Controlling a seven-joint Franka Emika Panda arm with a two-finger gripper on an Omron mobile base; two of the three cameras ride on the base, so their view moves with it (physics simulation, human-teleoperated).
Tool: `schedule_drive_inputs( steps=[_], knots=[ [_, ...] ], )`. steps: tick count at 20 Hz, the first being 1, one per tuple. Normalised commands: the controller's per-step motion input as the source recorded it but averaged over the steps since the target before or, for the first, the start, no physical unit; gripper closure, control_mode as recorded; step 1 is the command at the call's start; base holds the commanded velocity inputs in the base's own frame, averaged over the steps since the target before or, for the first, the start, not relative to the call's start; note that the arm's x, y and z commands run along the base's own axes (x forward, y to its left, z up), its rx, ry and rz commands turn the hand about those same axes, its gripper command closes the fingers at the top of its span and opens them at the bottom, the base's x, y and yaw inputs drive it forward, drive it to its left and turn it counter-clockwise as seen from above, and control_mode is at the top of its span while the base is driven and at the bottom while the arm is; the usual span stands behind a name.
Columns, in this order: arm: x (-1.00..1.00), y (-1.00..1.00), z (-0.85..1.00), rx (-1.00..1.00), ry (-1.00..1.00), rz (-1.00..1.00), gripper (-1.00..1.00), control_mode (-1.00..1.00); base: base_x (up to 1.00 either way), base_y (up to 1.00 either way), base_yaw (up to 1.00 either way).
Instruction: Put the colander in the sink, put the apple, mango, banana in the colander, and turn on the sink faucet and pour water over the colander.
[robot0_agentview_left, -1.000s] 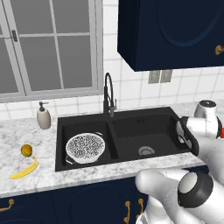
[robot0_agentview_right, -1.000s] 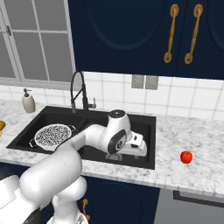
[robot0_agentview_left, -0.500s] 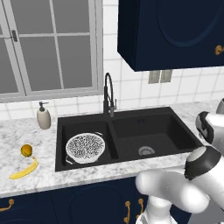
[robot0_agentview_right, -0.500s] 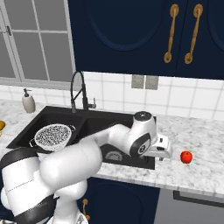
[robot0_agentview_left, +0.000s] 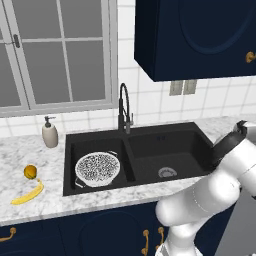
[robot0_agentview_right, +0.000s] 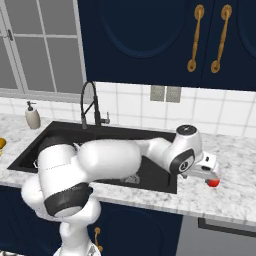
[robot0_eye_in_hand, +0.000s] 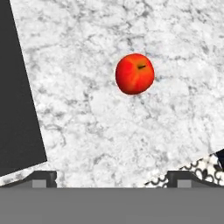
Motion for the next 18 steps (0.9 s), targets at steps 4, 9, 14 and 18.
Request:
schedule_drive_inputs(
  steps=[4, 9, 14, 18],
  knots=[
    [0.45, -0.57, 0.0, 0.0, 0.0, -0.12, -1.0, -1.0, 0.0, 0.0, 0.0],
    [0.45, -0.47, -0.07, 0.0, 0.0, -0.12, -1.0, -1.0, 0.0, 0.0, 0.0],
    [0.37, -0.26, -0.18, 0.04, 0.0, -0.06, -1.0, -1.0, 0.0, 0.0, 0.0],
    [0.38, -0.36, -0.04, 0.02, 0.06, -0.06, -1.0, -1.0, 0.0, 0.0, 0.0]
  ],
)
